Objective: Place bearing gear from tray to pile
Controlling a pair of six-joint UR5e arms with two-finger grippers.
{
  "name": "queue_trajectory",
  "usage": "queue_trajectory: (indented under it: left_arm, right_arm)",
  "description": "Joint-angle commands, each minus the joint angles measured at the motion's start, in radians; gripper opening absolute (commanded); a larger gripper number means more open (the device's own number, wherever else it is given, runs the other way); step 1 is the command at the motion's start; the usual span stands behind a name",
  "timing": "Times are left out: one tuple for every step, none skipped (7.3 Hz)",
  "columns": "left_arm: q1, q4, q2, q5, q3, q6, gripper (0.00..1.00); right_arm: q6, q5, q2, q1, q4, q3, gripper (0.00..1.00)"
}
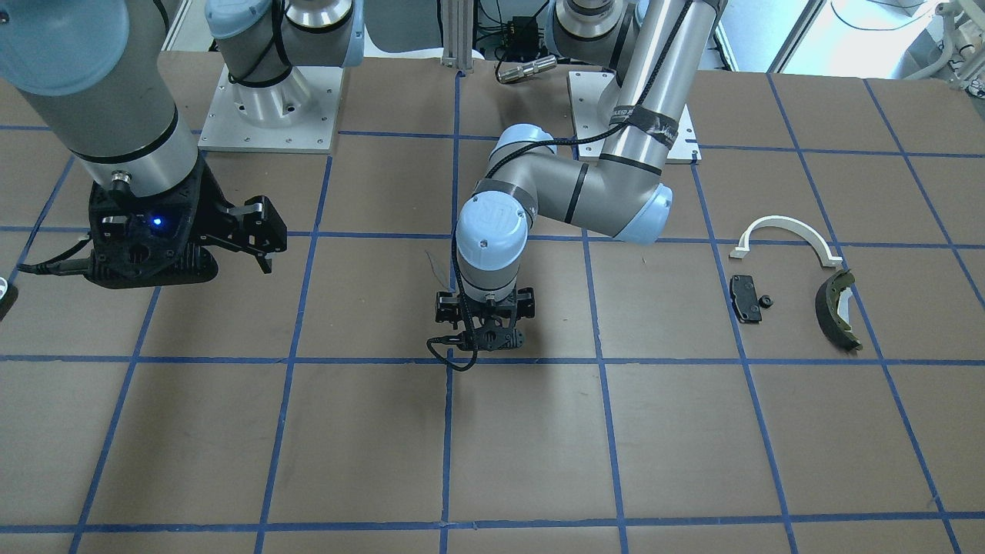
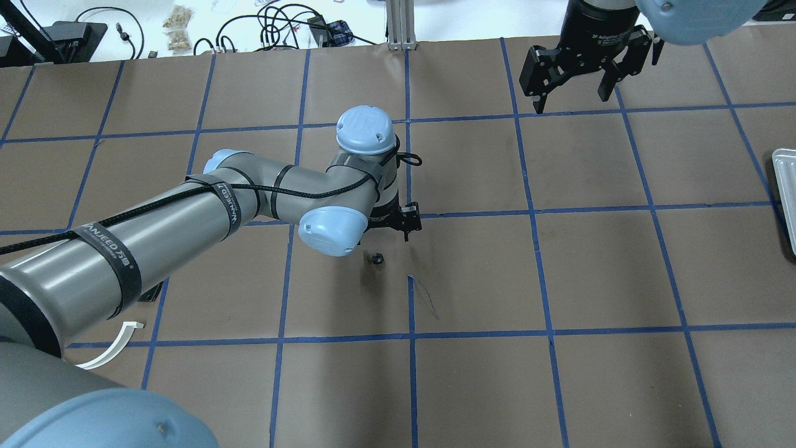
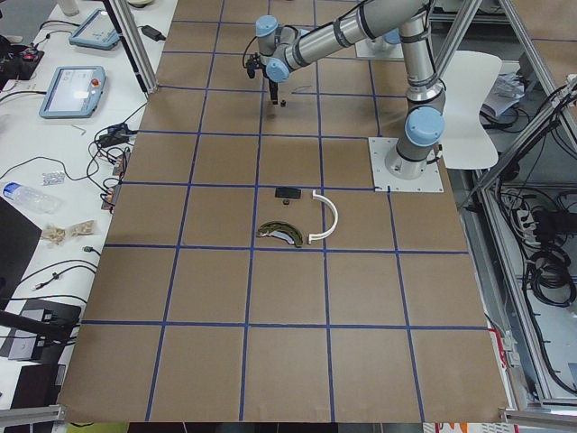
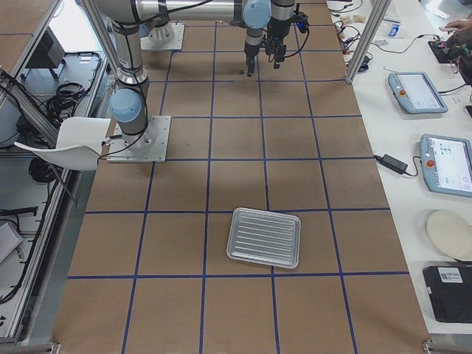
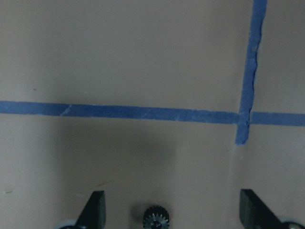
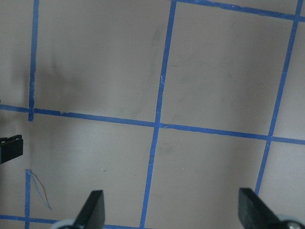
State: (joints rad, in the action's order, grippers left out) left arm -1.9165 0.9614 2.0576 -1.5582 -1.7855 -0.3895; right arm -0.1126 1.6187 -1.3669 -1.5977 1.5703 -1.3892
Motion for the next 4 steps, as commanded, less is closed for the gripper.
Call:
queue_trajectory:
  left_arm:
    - [0.007, -0.019, -0.026, 0.0, -0.059, 0.082, 1.0]
    - [0.005, -0.065, -0.03, -0.003, -0.087, 0.072, 1.0]
    - [0.007, -0.081, -0.03, 0.0, -0.095, 0.07, 1.0]
    - [0.007, -0.084, -0.031, -0.002, -0.097, 0.073, 0.94]
  right_arm:
    - [0.004, 0.0, -0.011, 0.001, -0.007, -0.022, 1.0]
    - [-0.001, -0.003, -0.02, 0.002, 0.008, -0.045, 0.99]
    - [-0.005, -0.003, -0.024, 0.001, 0.02, -0.05, 1.0]
    - [-0.01, -0.002, -0.026, 0.002, 0.022, -0.05, 1.0]
